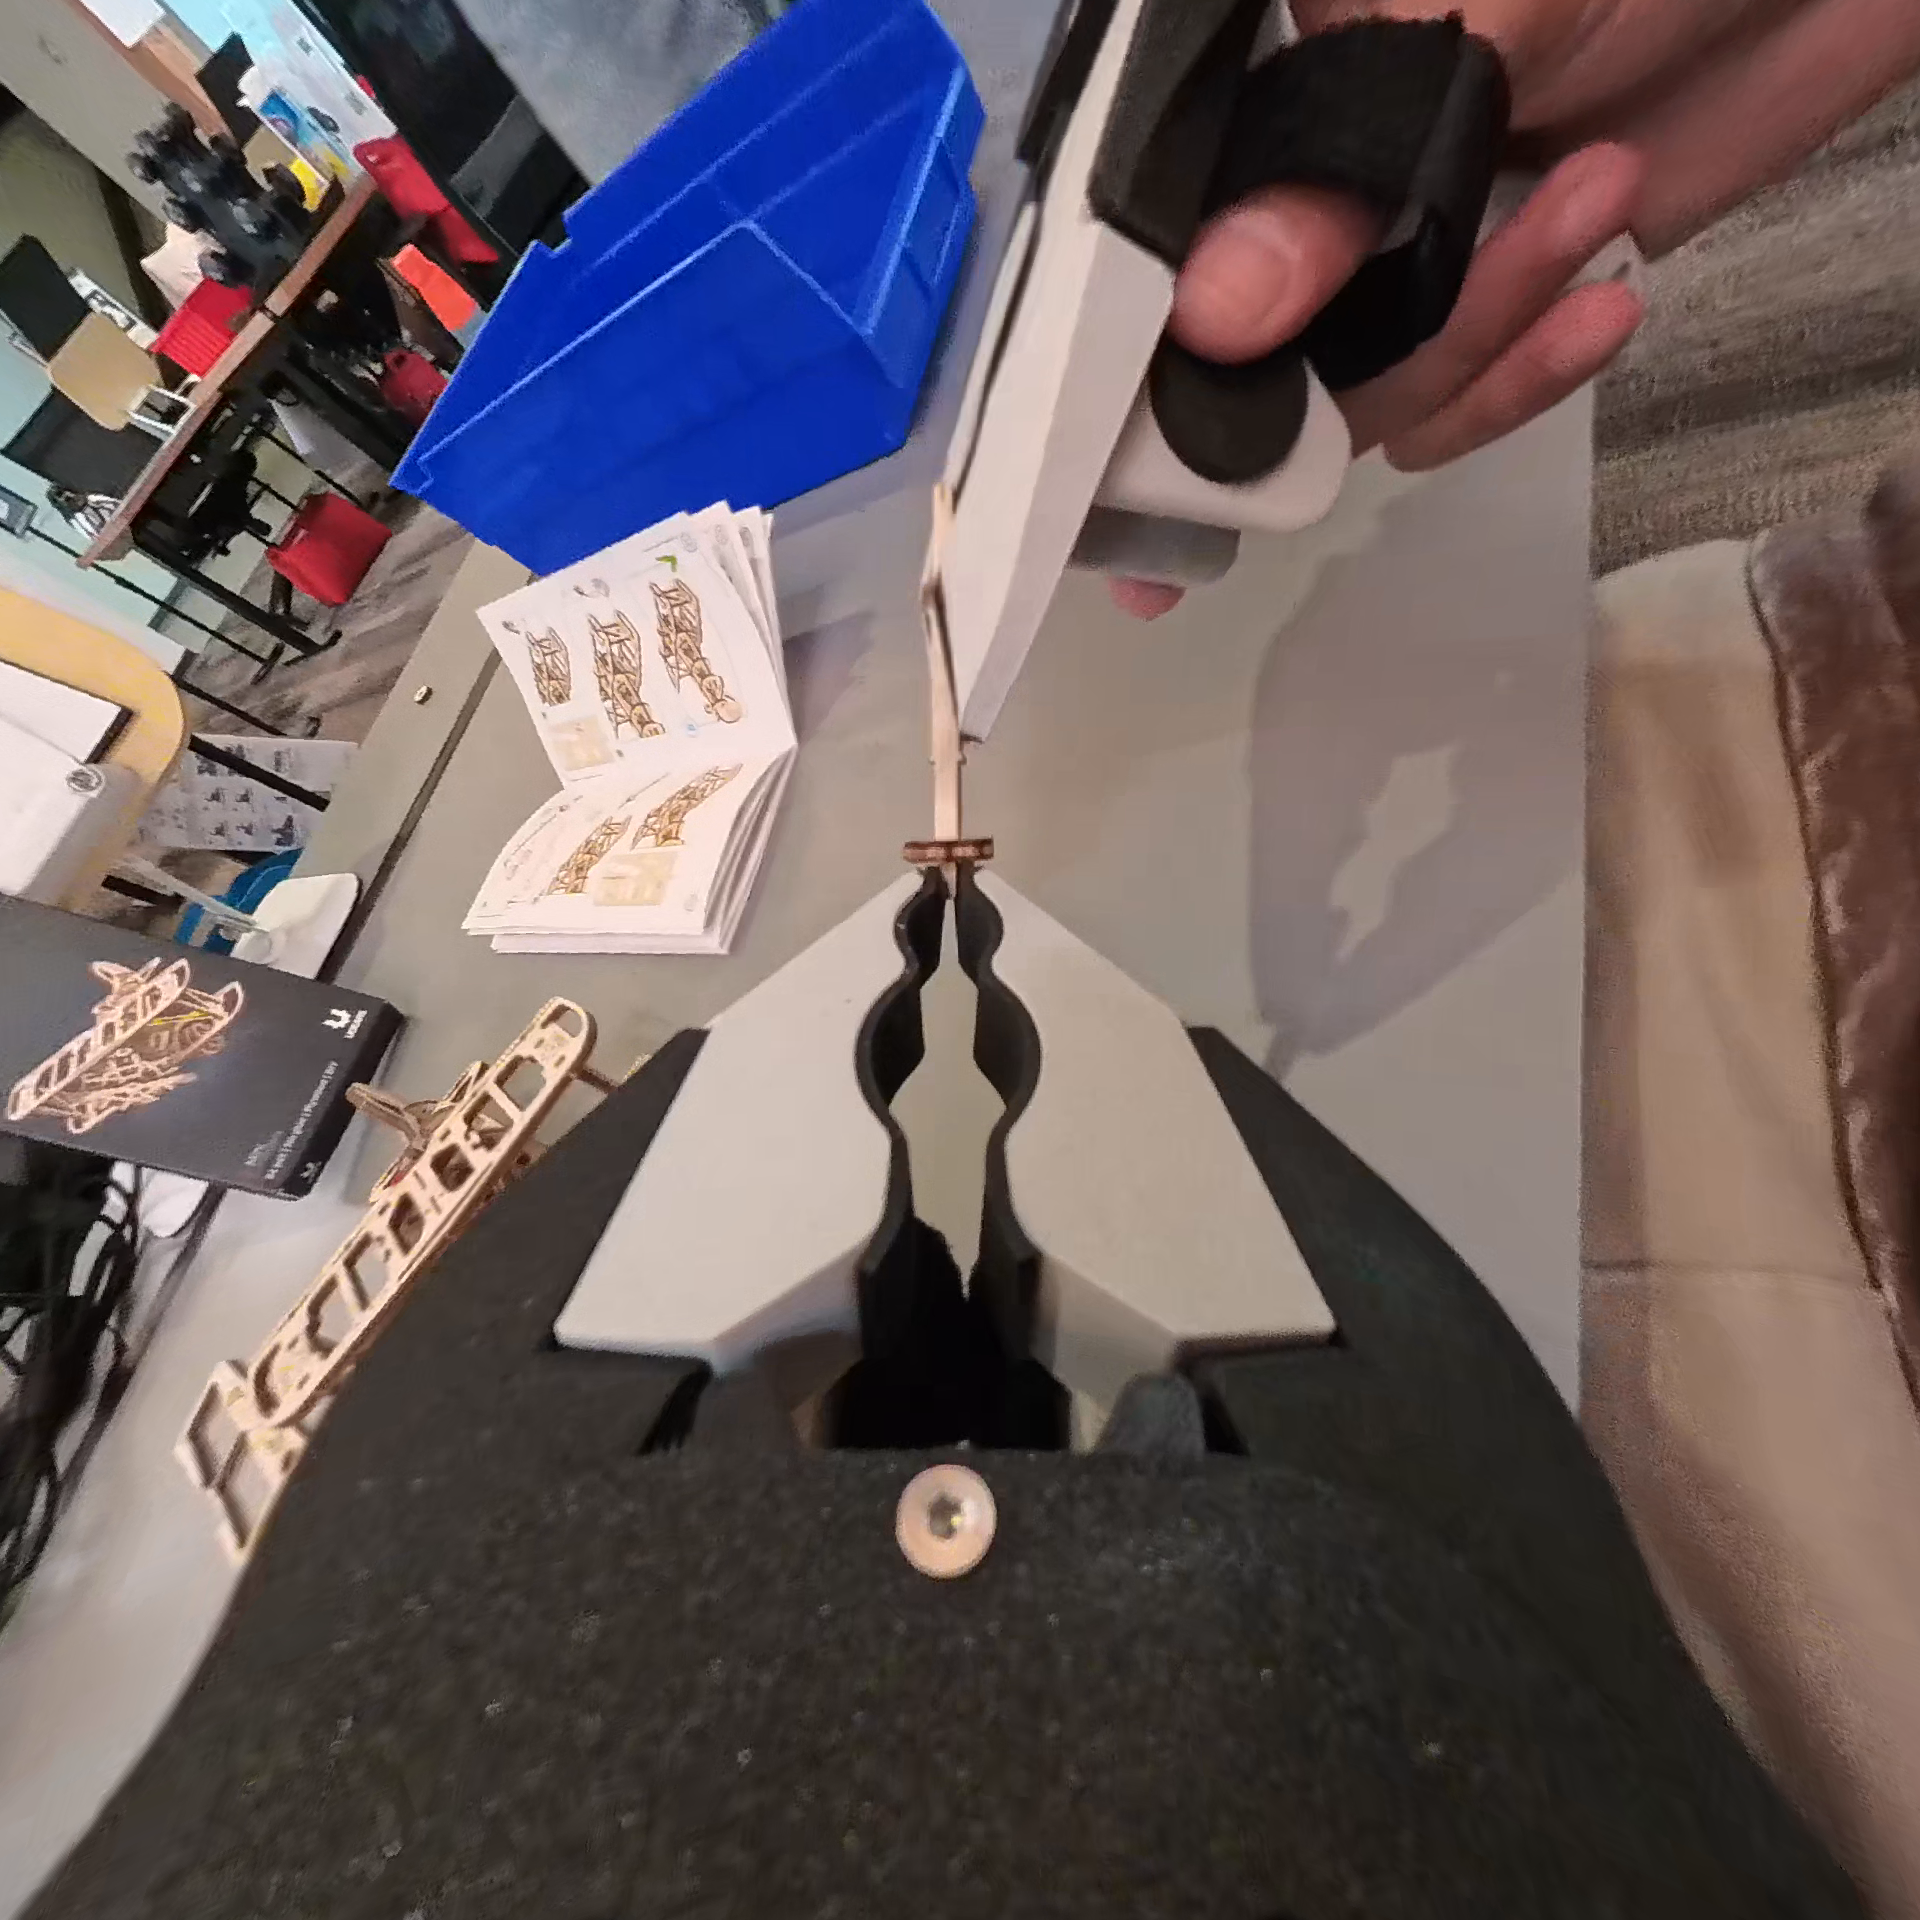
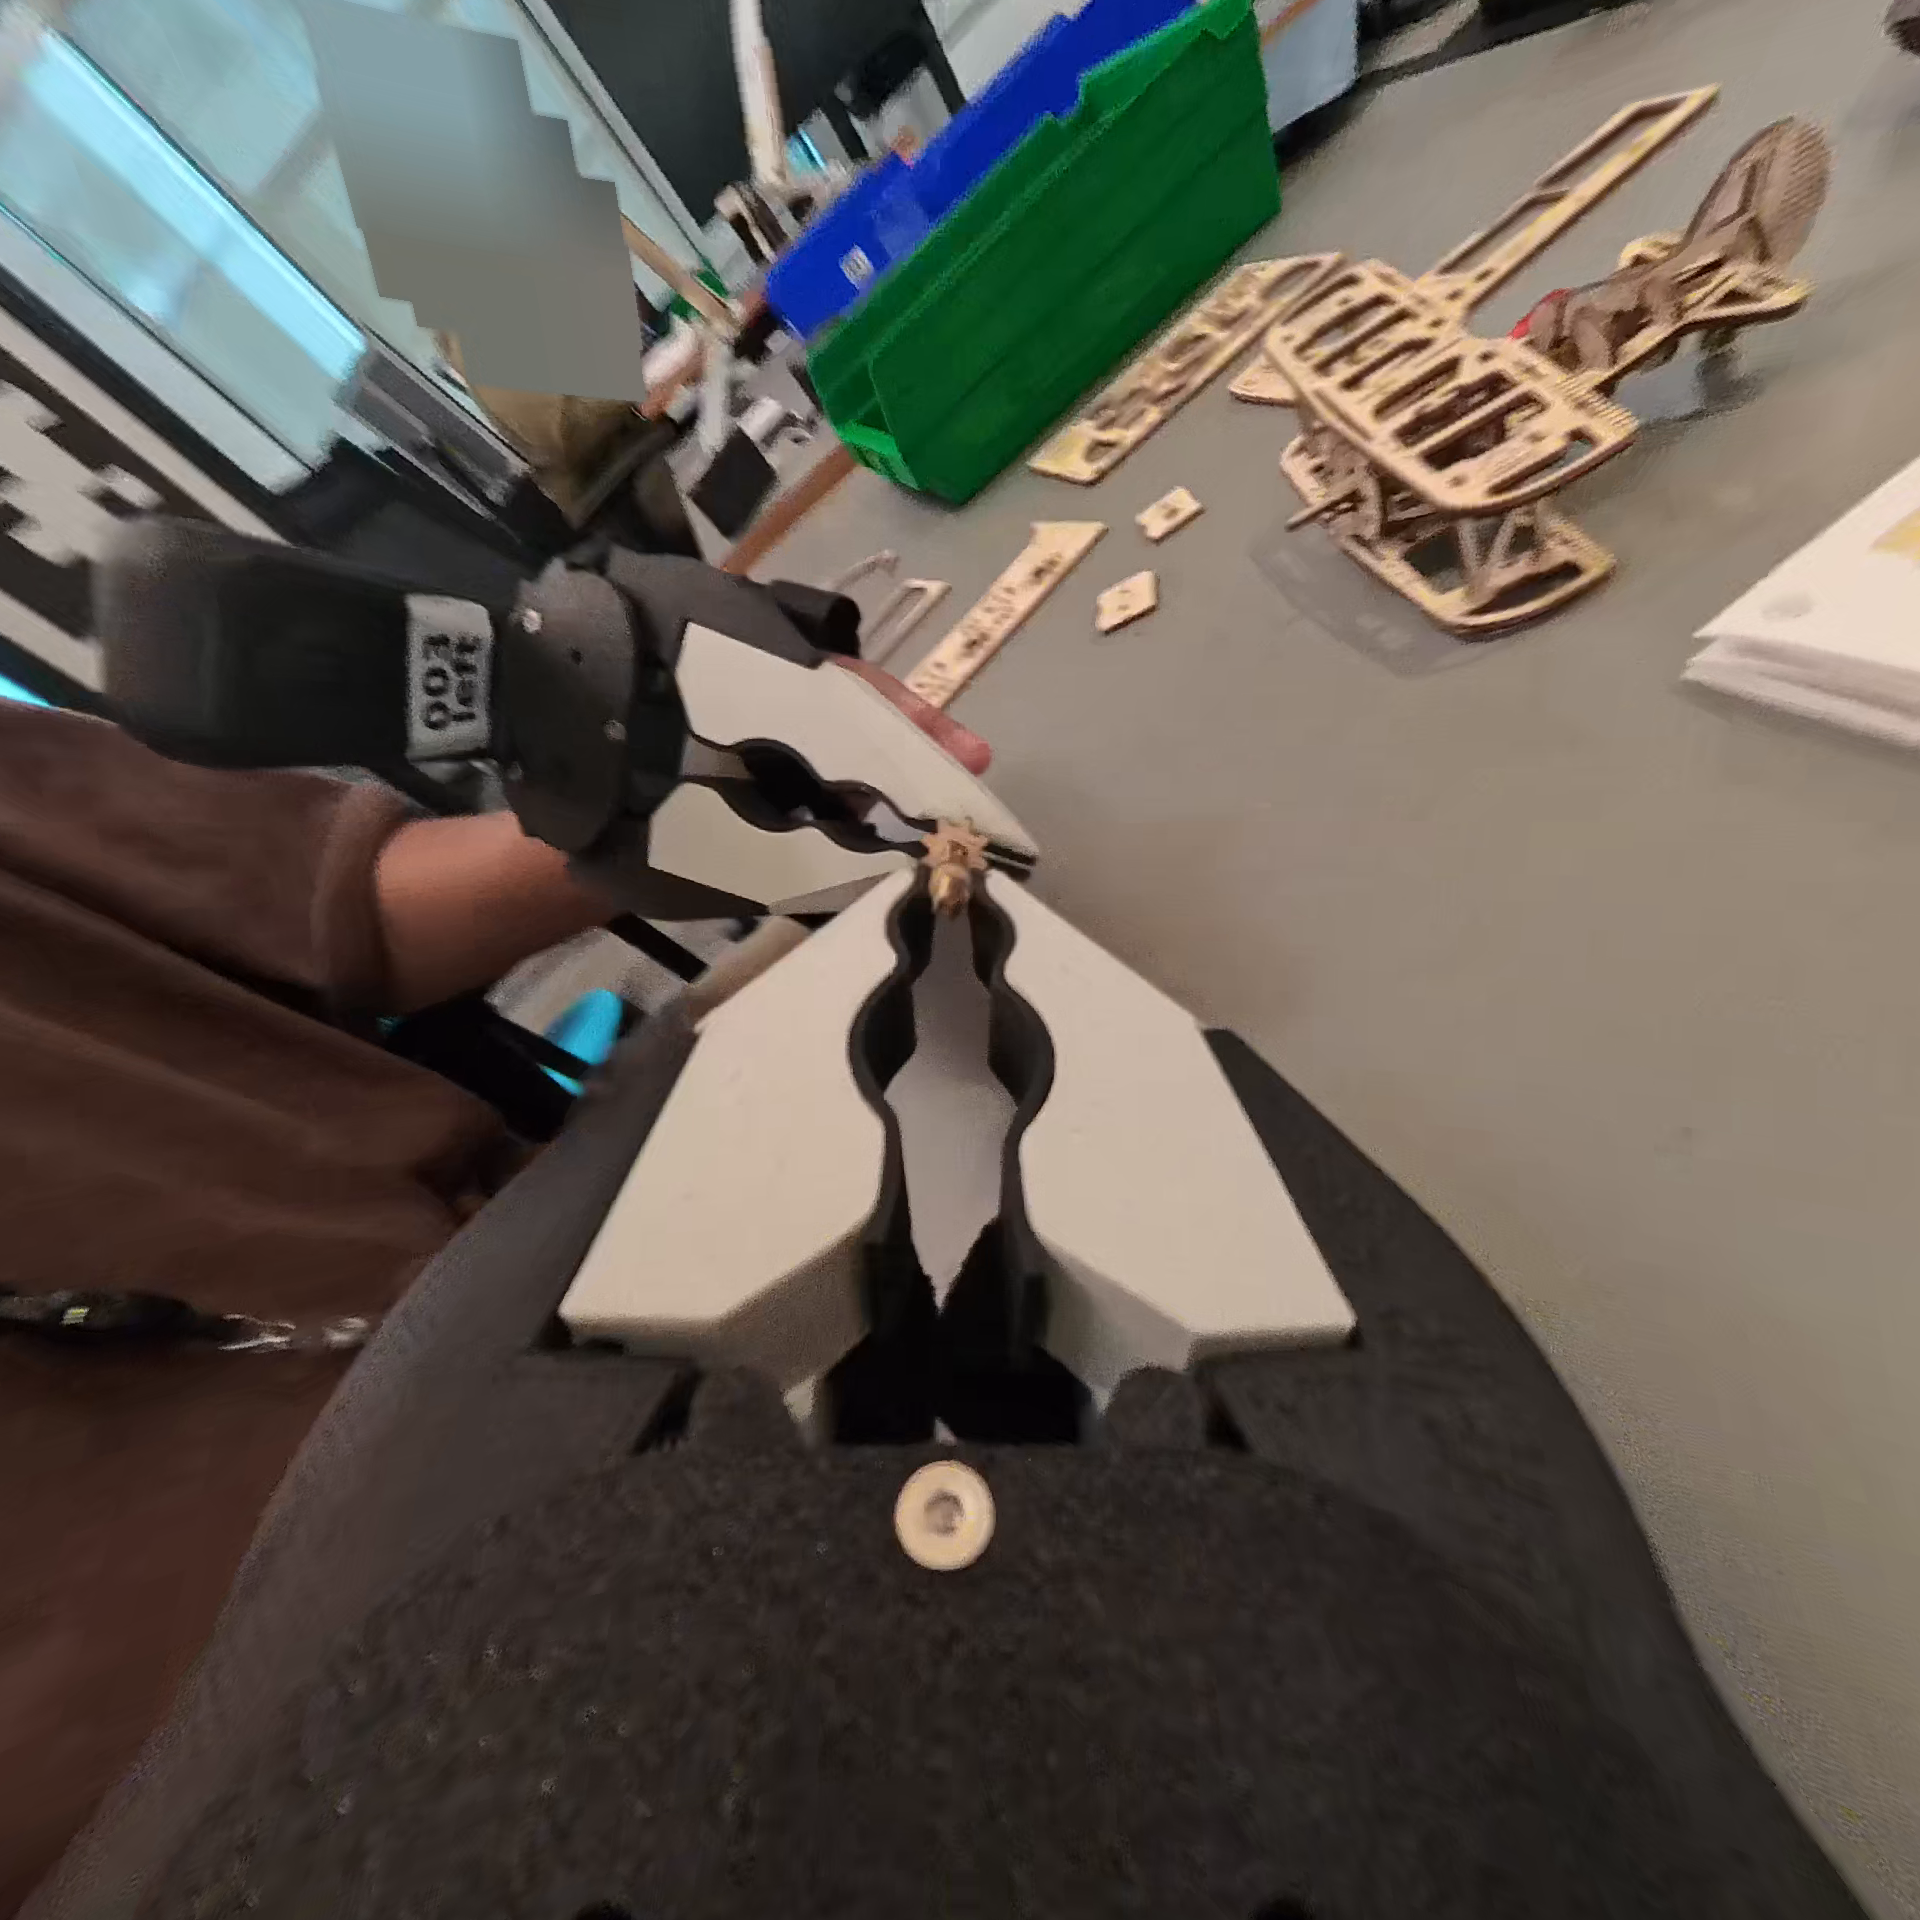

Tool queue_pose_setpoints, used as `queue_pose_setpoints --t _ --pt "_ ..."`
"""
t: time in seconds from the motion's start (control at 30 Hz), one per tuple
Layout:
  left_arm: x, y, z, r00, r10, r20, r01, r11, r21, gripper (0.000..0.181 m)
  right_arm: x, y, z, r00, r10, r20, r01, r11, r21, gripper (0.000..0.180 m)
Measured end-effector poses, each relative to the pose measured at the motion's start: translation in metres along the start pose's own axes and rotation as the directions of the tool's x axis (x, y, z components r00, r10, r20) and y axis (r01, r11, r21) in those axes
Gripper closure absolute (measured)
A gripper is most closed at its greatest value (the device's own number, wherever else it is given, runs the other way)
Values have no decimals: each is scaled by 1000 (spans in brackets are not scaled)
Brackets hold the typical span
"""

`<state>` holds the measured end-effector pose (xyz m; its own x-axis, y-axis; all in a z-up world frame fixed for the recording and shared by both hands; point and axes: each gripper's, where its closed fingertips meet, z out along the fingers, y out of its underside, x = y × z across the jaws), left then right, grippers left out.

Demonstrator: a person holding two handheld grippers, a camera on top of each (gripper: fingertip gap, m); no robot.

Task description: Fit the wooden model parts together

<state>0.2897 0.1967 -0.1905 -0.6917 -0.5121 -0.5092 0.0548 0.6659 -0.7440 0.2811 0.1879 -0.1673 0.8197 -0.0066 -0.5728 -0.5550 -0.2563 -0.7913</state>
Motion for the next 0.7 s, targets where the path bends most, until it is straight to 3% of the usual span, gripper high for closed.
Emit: queue_pose_setpoints --t 0.13,0.3,0.5,0.6,0.7 --pt "5 5 -9 998 65 -5 -65 996 -69 181 2 -1 -3 994 82 71 -85 996 31 165" --pt "-8 25 -5 999 44 10 -41 981 -190 181 46 2 -28 992 34 -125 -28 998 50 160" --pt "-34 58 -21 965 -249 81 261 911 -319 181 76 -4 -44 912 -184 -368 204 979 15 151" --pt "-30 85 -40 887 -454 79 450 817 -361 181 81 -10 -18 886 -289 -363 289 956 -57 149" --pt "-37 100 -59 877 -475 76 469 809 -355 181 91 -11 16 881 -337 -332 293 940 -175 139"
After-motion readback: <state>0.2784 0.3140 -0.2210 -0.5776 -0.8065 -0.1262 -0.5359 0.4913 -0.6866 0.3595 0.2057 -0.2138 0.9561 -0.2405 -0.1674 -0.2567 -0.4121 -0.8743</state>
